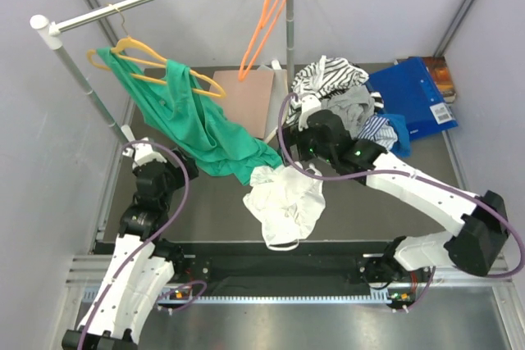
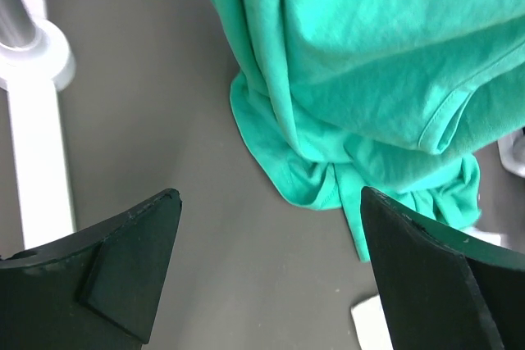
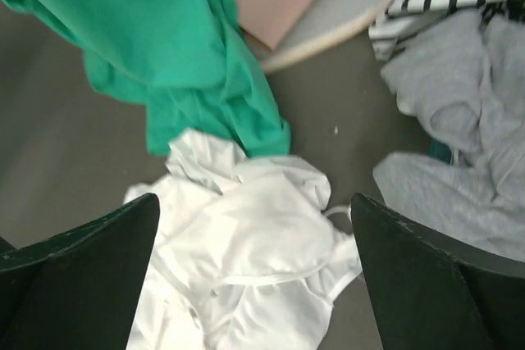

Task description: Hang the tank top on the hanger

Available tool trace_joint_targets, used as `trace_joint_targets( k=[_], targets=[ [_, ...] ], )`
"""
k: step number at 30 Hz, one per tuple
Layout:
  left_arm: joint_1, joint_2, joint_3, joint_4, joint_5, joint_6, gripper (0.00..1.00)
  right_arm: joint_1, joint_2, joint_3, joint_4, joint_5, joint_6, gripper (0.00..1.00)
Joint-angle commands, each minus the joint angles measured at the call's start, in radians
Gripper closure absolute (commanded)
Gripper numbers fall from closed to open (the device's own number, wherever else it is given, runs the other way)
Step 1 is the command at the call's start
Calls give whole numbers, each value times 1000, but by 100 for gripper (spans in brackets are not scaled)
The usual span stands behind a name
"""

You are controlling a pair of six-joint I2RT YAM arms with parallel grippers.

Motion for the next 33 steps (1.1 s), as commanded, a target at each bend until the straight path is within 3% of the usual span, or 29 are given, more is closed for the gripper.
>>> trace_joint_targets(
  k=[1, 8, 12, 16, 24, 28, 33],
  targets=[
    [-2, 34, 17, 44, 79, 20, 4, 4, -35, 98, -4, 47, -12, 0],
    [-2, 54, 33, 10, 122, 21, 2, 0, 75, 414, 100, 84, -67, 0],
    [-2, 33, 17, 9, 109, 21, 1, -3, 207, 648, 140, 116, 9, 0],
    [-2, 27, 19, 0, 97, 23, 1, -19, 325, 725, 285, 75, 78, 0],
    [-2, 13, 14, -4, 94, 21, 1, -46, 647, 1134, 146, 55, 115, 1],
    [-2, 4, 13, -7, 82, 21, 1, -53, 718, 1198, 85, 141, 114, 5],
    [-2, -1, 4, -1, 71, 18, 1, -54, 645, 1065, 100, 210, 100, 8]
  ],
)
